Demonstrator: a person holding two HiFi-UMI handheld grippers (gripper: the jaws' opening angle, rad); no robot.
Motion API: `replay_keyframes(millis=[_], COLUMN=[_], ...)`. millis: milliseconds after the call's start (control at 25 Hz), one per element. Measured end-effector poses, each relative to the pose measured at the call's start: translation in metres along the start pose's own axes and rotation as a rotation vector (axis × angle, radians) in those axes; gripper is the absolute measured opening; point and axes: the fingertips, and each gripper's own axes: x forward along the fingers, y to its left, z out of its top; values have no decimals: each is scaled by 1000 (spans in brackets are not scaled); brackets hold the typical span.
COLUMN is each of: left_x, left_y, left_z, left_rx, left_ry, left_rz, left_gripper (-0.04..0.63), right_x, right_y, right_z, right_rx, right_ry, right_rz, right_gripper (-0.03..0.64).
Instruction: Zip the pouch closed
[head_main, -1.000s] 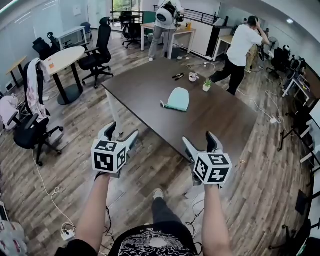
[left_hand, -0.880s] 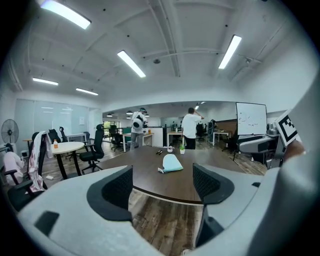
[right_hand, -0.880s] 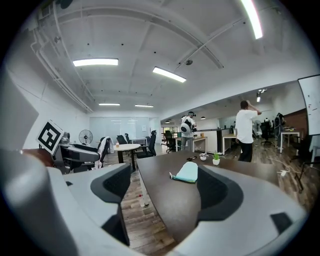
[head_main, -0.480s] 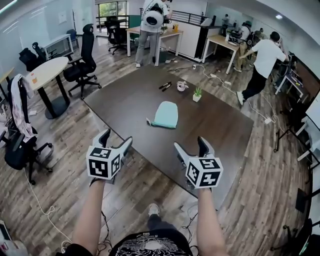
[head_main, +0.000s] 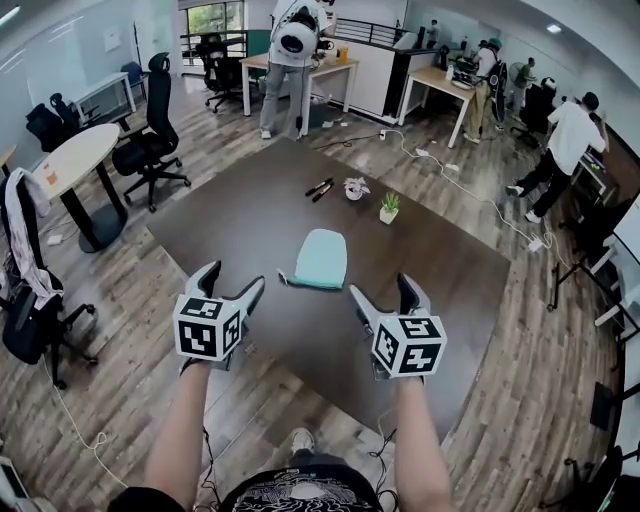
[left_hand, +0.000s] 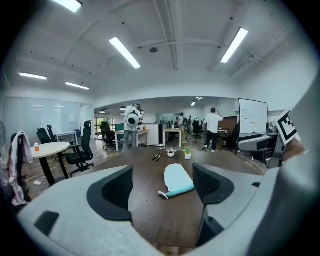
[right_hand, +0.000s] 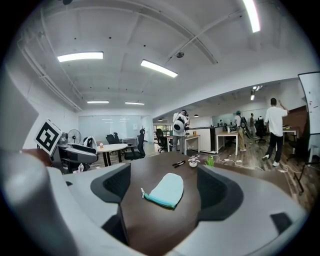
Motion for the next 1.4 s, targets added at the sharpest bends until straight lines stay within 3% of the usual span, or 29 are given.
replay_keyframes(millis=[440,960,1400], left_x=[79,125,173], left_y=[10,17,24], left_z=[23,40,59], left_rx=[23,45,92], left_ry=[21,21,3], left_rz=[-12,-49,-202], left_gripper=[344,344,344], right_x=[60,86,93], right_y=[-54,-76,-84], right_z=[10,10,13], right_rx=[35,58,85], right_ry=[-2,1,-25], right_rz=[-27,-65,-212], right_gripper=[397,397,397])
